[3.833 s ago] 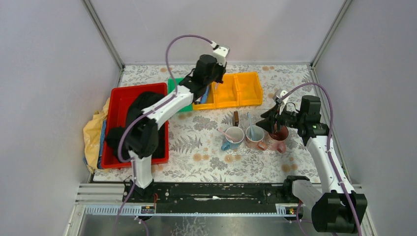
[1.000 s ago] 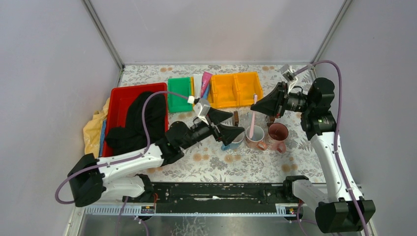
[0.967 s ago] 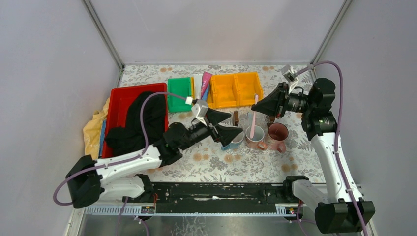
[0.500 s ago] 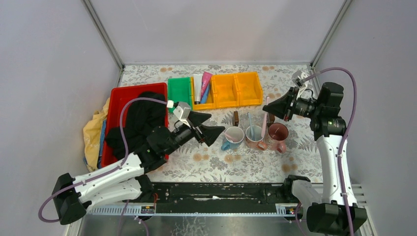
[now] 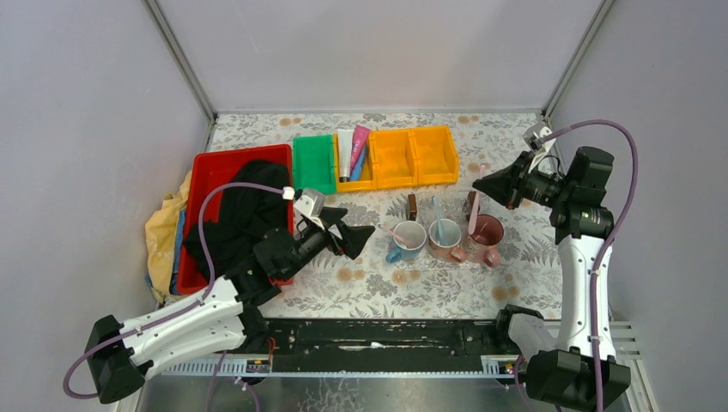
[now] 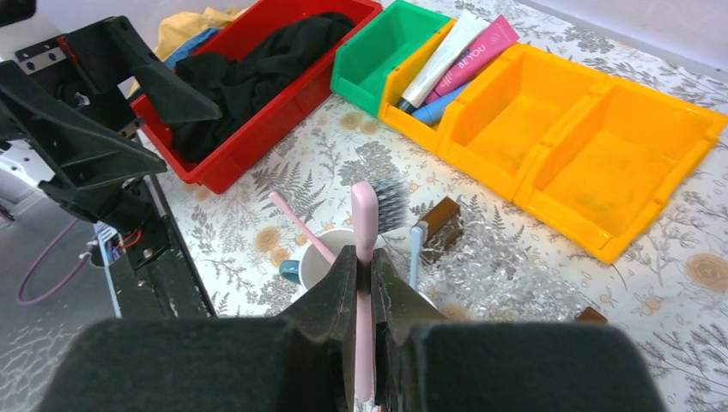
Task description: Prepare toiletry sets of a toothbrush and toothpaste on the tray
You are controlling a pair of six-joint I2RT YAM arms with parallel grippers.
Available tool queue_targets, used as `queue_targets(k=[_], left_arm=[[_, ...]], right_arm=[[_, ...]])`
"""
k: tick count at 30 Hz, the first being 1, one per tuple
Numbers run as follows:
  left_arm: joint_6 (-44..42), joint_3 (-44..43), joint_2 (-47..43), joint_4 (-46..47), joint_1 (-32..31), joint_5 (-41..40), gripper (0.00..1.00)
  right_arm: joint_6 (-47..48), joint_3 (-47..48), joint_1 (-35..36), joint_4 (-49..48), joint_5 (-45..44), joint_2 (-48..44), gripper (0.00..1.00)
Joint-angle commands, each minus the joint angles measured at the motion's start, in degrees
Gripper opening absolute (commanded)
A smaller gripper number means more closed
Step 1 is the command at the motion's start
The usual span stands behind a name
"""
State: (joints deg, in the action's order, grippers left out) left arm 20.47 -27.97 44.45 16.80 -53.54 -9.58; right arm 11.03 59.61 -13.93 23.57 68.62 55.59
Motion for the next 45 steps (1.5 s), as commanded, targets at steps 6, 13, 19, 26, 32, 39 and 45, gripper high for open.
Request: queue_targets(k=[6, 13, 19, 26, 32, 39, 45], left_arm=[[-1.84, 1.57, -2.54, -1.24, 0.7, -3.49, 1.0], [-1.84, 1.88, -2.45, -1.16, 0.74, -4.07, 1.0], [-1.97, 1.78, -1.55, -0.53, 0.87, -4.2, 1.0], [-2.41, 1.25, -0.92, -0.38, 1.23, -4.15, 1.0], [-1.77, 0.98, -0.83, 0.61, 1.65, -3.55, 1.0], [-0.86, -0.24, -0.21, 0.47, 2.88, -2.75, 1.0], [0.31, -2.8, 1.19, 1.41, 5.92, 0.58, 1.0]], right_arm=[[5.28, 2.61, -1.54, 2.02, -5.96, -0.57, 0.0], [8.4, 0.11, -1.65, 1.66, -10.05, -0.52, 0.0], [11.38, -4.34, -1.68, -0.17, -14.93, -0.86, 0.0], [12.56, -9.88, -1.66, -4.22, -19.28, 0.31, 0.07], [14.11, -12.0, -1.62, -3.85, -20.04, 1.63, 0.16], [14.51, -11.98, -1.6, -3.01, -20.39, 1.96, 0.34], [14.22, -11.74, -1.68, -2.8, -19.26, 0.49, 0.52]])
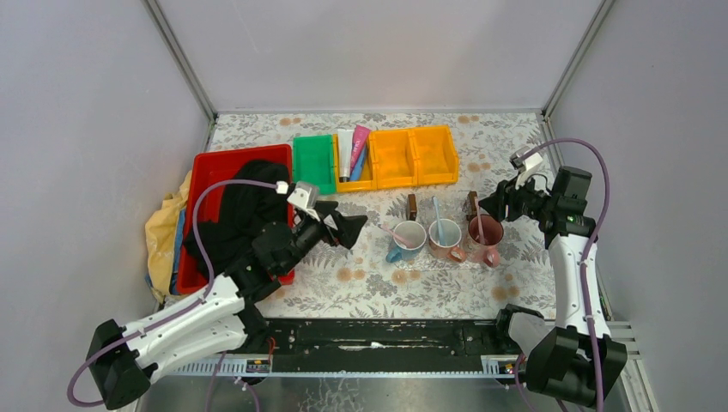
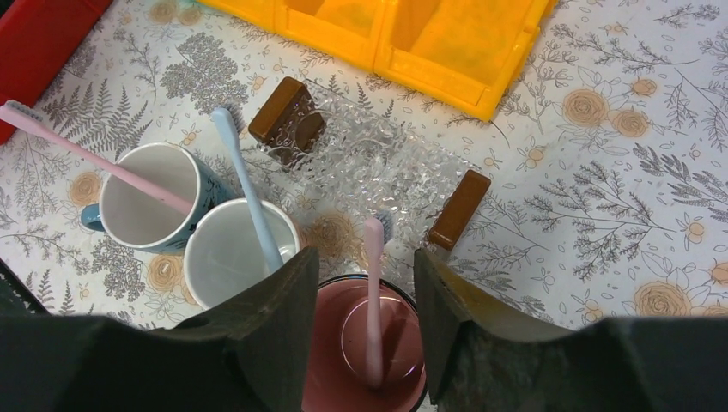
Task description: Prepare toiletry sets of a toothbrush and toothpaste on the tray
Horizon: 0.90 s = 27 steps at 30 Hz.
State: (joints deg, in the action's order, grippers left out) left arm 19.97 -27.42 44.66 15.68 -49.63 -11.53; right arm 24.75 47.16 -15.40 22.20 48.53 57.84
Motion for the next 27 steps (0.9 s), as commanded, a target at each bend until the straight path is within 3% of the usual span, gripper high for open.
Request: queue_targets(k=[1, 10, 15, 27], left_arm=[[0.99, -4.01, 1.71, 2.78, 2.94, 3.68, 1.0], [6.01, -11.63, 13.42, 2.81, 15.66, 17.65, 1.0], [6.29, -18.83, 21.94, 0.43, 20.45, 20.59, 1.0], [5.33, -39.56, 43.47, -14.32, 21.78, 3.86, 1.0]], right_arm=[[0.4, 0.81, -0.21, -1.35, 1.12, -2.07, 0.54], [-0.32, 1.48, -0.23, -0.21, 5.07, -3.48, 0.58], [-0.26, 1.87, -0.22, 0.42, 6.04, -3.68, 0.59], [0.03, 2.51, -0.16, 1.36, 7.13, -4.26, 0.59]])
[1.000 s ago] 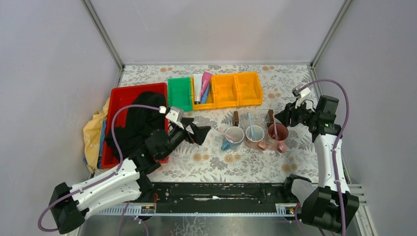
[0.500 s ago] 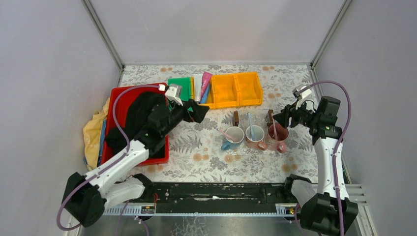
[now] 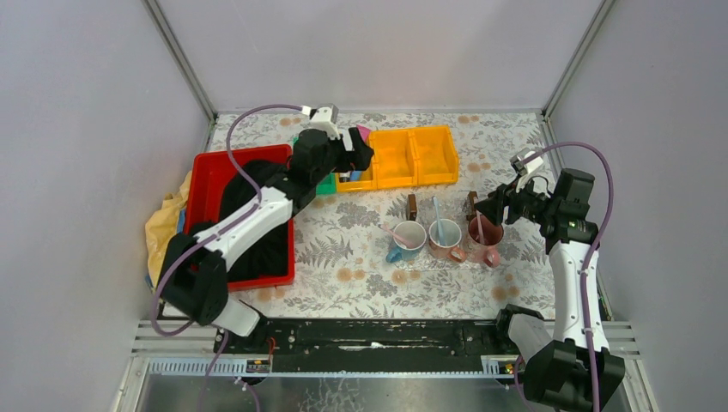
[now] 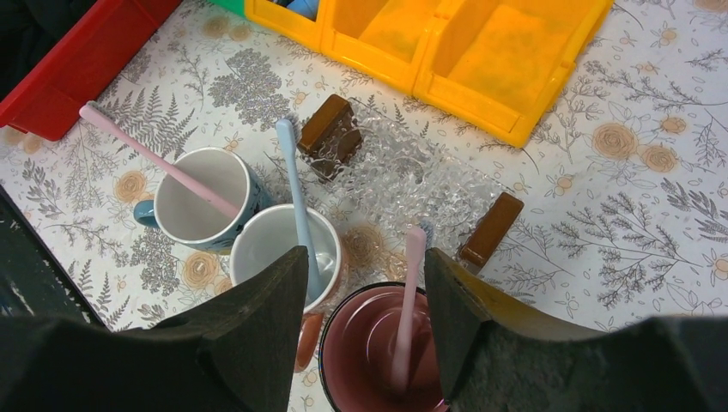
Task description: Prepare toiletry sets of a toothbrush and toothpaste on the tray
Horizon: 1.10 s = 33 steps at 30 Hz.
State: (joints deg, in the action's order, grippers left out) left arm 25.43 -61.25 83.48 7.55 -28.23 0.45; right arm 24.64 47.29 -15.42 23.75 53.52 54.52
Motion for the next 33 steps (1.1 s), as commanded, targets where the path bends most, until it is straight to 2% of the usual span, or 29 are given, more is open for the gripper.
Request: queue_targets(k=[1, 11, 19, 23, 27, 33], left_arm=[[0.1, -7.25, 6.34, -6.9, 0.37, -9.61, 1.0], [-7.27, -23.2, 22.46, -13.27, 0.89, -14.77, 1.0], [-15.7, -29.53, 30.33, -15.85, 0.98, -21.27, 0.99], [-17.71, -31.51, 32.79, -16.85, 0.98, -23.46, 0.94], [-19.57, -34.53, 36.16, -19.12, 0.98, -26.96, 0.83], [-22.23, -37.84, 40.09, -21.22, 0.7, -30.58, 0.72]], right_arm=[[0.1, 2.37, -0.21, -0.19, 2.27, -1.06, 0.59], [0.1, 2.4, -0.19, -0.11, 2.74, -1.51, 0.6], [0.4, 2.44, -0.22, 0.07, 2.82, -1.91, 0.6], [0.66, 2.56, -0.19, 0.32, 2.91, -1.84, 0.6], [0.71, 2.5, -0.18, 0.38, 2.84, -1.86, 0.6], [0.84, 2.47, -0.14, 0.42, 2.91, -1.79, 0.6]])
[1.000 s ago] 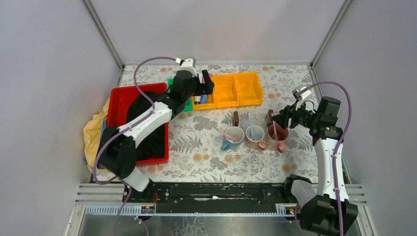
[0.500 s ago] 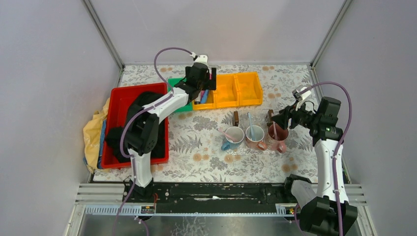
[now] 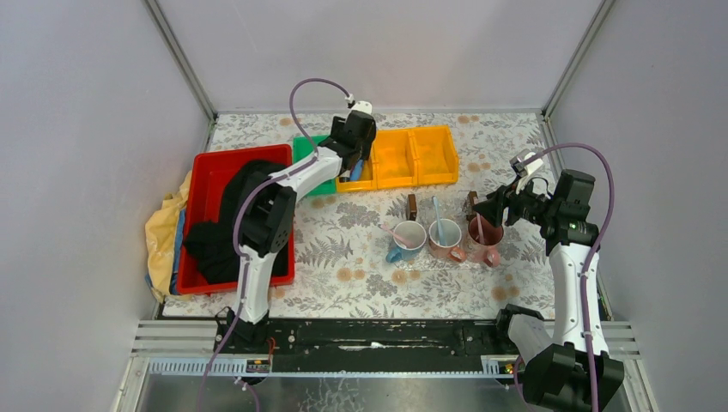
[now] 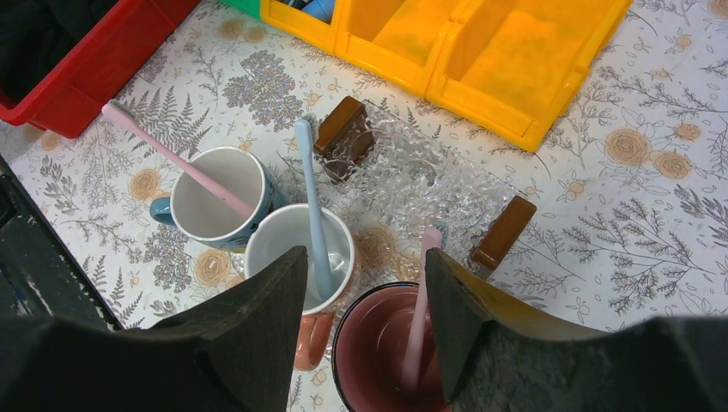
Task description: Prepare toiletry sets of a toothbrush and toothpaste on the tray
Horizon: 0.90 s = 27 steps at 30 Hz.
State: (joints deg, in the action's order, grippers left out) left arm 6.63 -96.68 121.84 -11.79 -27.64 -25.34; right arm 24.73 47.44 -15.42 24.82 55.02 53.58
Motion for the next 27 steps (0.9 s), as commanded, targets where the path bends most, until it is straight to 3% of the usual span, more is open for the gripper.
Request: queue_targets(k=[1, 7, 17, 27], left_arm=[[-3.73, -2.76, 2.17, -1.86, 0.11, -5.12, 0.69], [-6.64, -5.57, 5.79, -2.09, -1.17, -9.1, 0.61], [-9.28, -7.37, 9.58, -2.75, -2.05, -14.0, 0.56], [-7.98, -7.37, 9.41, -3.51, -2.09, -12.13, 0.3]], right_arm=[[0.69, 2.23, -0.09, -0.65, 1.36, -0.8, 0.6], [0.75, 2.22, -0.14, -0.74, 1.23, -0.73, 0.6], [0.82, 2.13, -0.18, -0.74, 1.14, -0.58, 0.6], [1.02, 2.23, -0.15, -0.65, 1.05, -0.5, 0.6]])
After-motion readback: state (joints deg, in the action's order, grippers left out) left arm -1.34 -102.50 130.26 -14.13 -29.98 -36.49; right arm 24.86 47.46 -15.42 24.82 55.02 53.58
